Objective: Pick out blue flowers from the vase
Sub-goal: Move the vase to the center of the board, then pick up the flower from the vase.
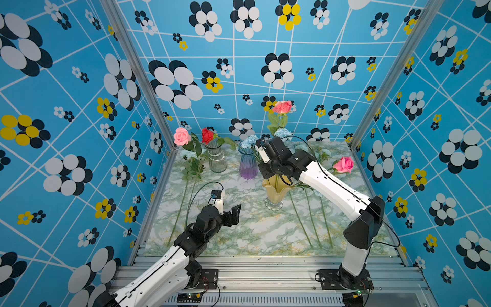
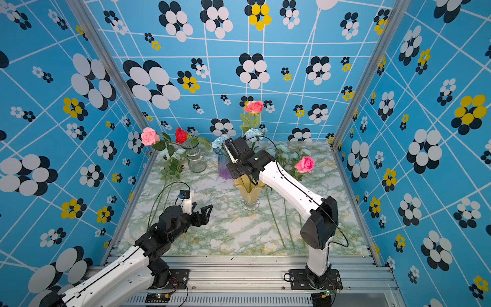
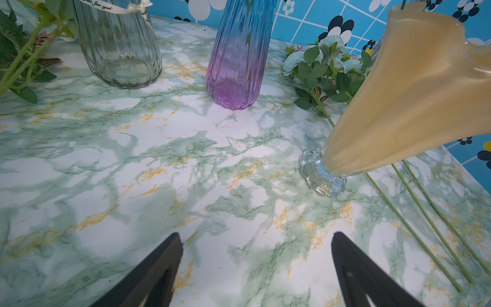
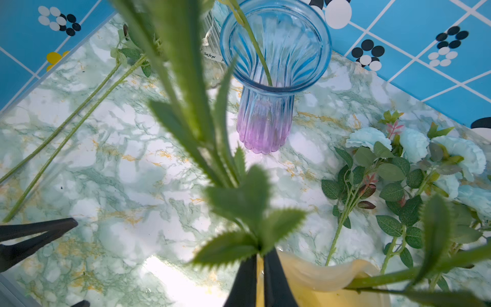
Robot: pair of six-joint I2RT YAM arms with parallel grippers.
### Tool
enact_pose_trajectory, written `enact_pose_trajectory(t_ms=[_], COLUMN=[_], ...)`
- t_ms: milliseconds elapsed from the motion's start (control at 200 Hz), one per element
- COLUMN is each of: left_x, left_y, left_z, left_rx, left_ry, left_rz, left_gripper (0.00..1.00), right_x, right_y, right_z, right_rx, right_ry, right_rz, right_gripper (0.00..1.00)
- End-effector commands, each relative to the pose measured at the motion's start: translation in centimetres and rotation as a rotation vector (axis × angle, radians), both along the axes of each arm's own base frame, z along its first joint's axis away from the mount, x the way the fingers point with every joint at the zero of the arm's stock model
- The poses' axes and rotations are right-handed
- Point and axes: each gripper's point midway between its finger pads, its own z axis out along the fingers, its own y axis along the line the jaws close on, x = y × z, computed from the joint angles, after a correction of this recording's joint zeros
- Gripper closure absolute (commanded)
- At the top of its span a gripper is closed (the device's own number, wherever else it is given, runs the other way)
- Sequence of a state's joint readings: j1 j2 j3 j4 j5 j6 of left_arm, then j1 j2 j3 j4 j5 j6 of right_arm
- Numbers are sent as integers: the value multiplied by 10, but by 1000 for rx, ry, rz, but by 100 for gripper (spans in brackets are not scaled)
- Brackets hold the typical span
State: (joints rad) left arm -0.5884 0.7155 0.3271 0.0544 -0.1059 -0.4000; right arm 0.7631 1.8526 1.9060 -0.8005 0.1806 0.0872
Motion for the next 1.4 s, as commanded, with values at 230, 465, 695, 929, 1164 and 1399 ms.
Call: enact_pose_trajectory(t_ms=[230, 465, 695, 929, 1164, 1399], left_x=[2, 0, 2, 6, 10, 10], left_y=[2, 1, -23, -65, -95, -98], left_z=[-2, 7, 53, 155, 236, 272], left_rx=[15, 10, -41, -142, -213, -238], left_ry=[5, -3, -22, -105, -162, -188], left_rz=[2, -11, -120, -321, -497, -561], left_gripper=[9, 8, 4, 8, 9, 9], right_x=[-6, -15, -26, -49, -71, -90], right_y=[-14, -28, -37, -42, -49, -48], right_z=[28, 60, 94, 139, 183, 205], right_rx=[22, 35, 73, 172, 261, 324], right_ry=[-56, -120, -166, -198, -259, -267], right_rz=[-11, -15, -3, 49, 102, 174], right_gripper=[100, 100, 100, 100, 100, 100])
